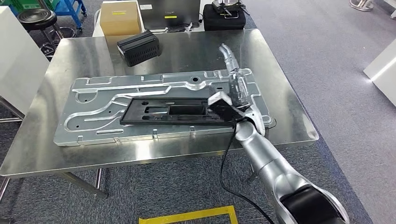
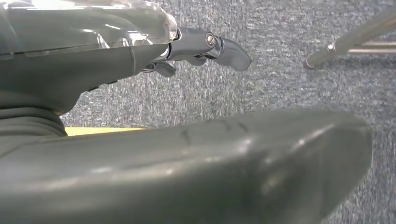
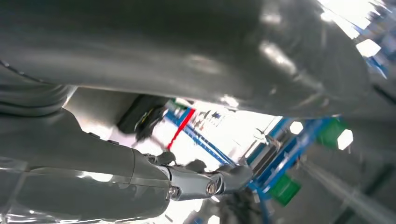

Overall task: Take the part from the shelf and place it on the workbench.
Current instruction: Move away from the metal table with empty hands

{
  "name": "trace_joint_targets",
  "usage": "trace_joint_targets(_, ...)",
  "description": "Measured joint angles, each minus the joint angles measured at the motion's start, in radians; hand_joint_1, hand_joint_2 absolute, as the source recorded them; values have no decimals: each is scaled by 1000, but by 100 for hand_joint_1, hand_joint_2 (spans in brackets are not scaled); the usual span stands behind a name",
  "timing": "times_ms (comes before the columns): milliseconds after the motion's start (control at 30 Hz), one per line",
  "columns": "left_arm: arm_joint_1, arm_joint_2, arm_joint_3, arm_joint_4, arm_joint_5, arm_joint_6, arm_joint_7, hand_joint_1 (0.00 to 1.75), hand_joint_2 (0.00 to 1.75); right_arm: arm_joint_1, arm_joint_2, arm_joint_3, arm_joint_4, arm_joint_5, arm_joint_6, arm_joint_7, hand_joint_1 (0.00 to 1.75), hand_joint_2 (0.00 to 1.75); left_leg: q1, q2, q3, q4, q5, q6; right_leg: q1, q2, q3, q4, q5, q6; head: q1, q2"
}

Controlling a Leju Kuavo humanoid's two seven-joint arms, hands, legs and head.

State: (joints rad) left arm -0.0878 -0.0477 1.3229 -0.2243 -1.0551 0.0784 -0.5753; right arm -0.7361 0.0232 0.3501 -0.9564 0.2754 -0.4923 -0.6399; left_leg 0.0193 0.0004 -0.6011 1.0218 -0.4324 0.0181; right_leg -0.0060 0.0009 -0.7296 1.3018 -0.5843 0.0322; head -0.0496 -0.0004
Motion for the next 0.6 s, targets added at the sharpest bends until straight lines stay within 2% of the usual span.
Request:
trace_joint_targets(33, 2, 0, 1, 0, 4, 1, -1, 0, 0, 21, -8, -16, -50, -46, 19, -8, 0, 0, 0, -2, 0, 0, 0, 0, 0, 0, -2, -1, 10, 0, 0, 0)
trace_joint_targets(67, 4, 0, 2, 0, 9, 2, -4, 0, 0, 49, -21, -44, -134, -101, 42, -16, 0, 0, 0, -4, 2, 0, -1, -1, 0, 0, 20, -53, 45, -4, 0, 0)
trace_joint_targets(133, 8, -1, 4, 0, 19, 5, -9, 0, 0, 116, -51, -113, -351, -213, 92, -33, 0, 0, -4, -6, 4, 0, -5, -10, 7, 0, 82, -197, 122, -18, 0, 0)
trace_joint_targets(167, 8, -2, 4, 0, 20, 5, -10, 0, 0, 134, -59, -134, -420, -225, 98, -34, 0, 0, -5, -5, 6, 0, -6, -16, 11, 0, 113, -265, 149, -26, 0, 0)
trace_joint_targets(233, 7, -2, 4, 0, 20, 5, -10, 0, 0, 153, -65, -149, -480, -227, 100, -34, 0, 0, -6, -3, 8, -2, -9, -28, 11, 1, 123, -287, 153, -37, 0, 0)
trace_joint_targets(300, 6, -3, 4, 0, 22, 2, -11, 0, 0, 162, -66, -157, -512, -226, 91, -35, 0, 0, -7, -3, -4, 33, -37, -36, 5, 0, 129, -298, 158, -49, 0, 0)
trace_joint_targets(333, 6, -3, 5, 0, 29, -5, -13, 0, 0, 170, -68, -164, -530, -226, 67, -37, 0, 0, -7, -3, -24, 80, -67, -38, 2, 0, 132, -302, 159, -53, 0, 0)
trace_joint_targets(400, 5, -4, 12, 0, 52, -31, -20, 0, 0, 222, -87, -202, -588, -252, -23, -48, 0, 0, -7, -3, -83, 213, -133, -40, 6, -4, 135, -303, 157, -57, 0, 0)
trace_joint_targets(433, 6, -4, 18, 0, 64, -44, -24, 0, 0, 268, -107, -247, -625, -286, -55, -53, 0, 0, -7, -3, -105, 263, -151, -40, 7, -9, 137, -303, 155, -57, 0, 0)
trace_joint_targets(467, 10, -5, 24, 0, 73, -53, -27, 0, 0, 317, -130, -308, -659, -324, -57, -56, 0, 0, -7, -3, -112, 280, -149, -39, 9, -14, 139, -302, 153, -56, 0, 0)
trace_joint_targets(500, 15, -5, 29, 0, 78, -57, -29, 0, 0, 364, -151, -385, -685, -353, -26, -57, 0, 0, -7, -3, -98, 255, -128, -38, 10, -18, 140, -300, 150, -54, 0, 0)
trace_joint_targets(567, 27, -5, 33, 0, 83, -60, -30, 0, 0, 431, -174, -553, -714, -360, 87, -57, 0, 0, -7, -5, -30, 124, -63, -31, 9, -19, 142, -294, 144, -49, 0, 0)
trace_joint_targets(600, 30, -5, 34, 0, 85, -61, -30, 0, 0, 457, -178, -634, -724, -348, 137, -58, 0, 0, -8, -6, 3, 61, -43, -27, 10, -16, 141, -290, 141, -46, 0, 0)
